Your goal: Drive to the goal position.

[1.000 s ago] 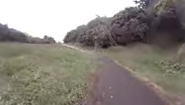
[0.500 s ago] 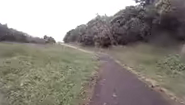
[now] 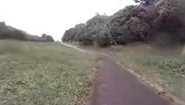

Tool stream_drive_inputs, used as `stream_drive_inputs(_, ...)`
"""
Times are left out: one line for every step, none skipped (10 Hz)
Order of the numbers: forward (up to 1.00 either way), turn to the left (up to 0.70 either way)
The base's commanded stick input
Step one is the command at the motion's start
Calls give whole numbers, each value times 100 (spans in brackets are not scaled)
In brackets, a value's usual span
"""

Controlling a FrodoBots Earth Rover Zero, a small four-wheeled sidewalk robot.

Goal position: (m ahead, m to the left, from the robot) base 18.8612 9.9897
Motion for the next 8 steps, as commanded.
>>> stream_drive_inputs(70,-21)
stream_drive_inputs(70,-28)
stream_drive_inputs(70,-30)
stream_drive_inputs(70,-35)
stream_drive_inputs(70,-35)
stream_drive_inputs(70,-8)
stream_drive_inputs(70,-4)
stream_drive_inputs(70,0)
